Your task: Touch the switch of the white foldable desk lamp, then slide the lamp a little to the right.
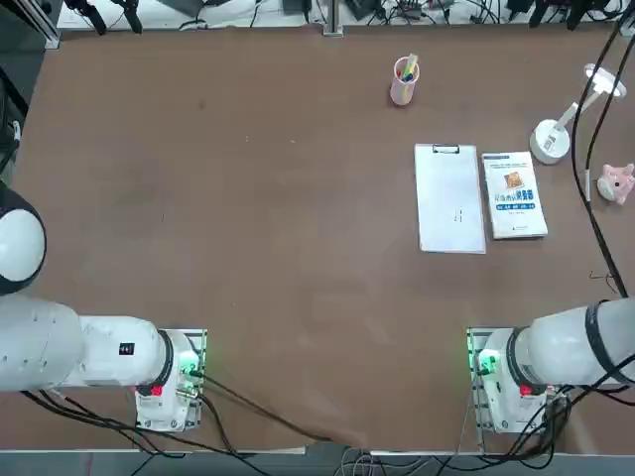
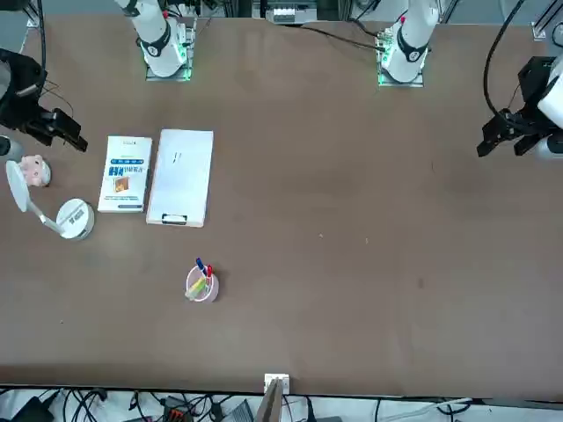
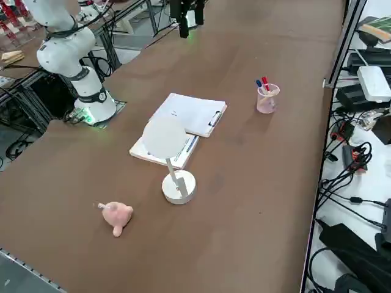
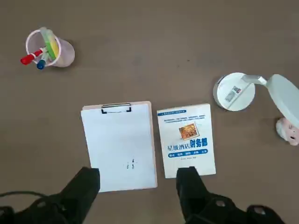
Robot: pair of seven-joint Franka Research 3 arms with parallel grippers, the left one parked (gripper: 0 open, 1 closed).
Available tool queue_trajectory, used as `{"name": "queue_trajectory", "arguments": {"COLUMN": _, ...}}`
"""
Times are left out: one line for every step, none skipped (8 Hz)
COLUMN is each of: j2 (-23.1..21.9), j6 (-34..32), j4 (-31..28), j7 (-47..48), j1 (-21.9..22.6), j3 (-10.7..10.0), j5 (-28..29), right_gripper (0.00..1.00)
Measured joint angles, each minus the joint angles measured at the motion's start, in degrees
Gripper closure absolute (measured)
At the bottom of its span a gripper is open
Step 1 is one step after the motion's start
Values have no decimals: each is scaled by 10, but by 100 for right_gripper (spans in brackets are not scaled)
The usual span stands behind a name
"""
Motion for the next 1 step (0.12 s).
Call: {"name": "queue_trajectory", "arguments": {"j2": 1, "j6": 3, "j4": 0, "j7": 0, "j1": -1, "j3": 0, "j5": 3, "right_gripper": 0}}
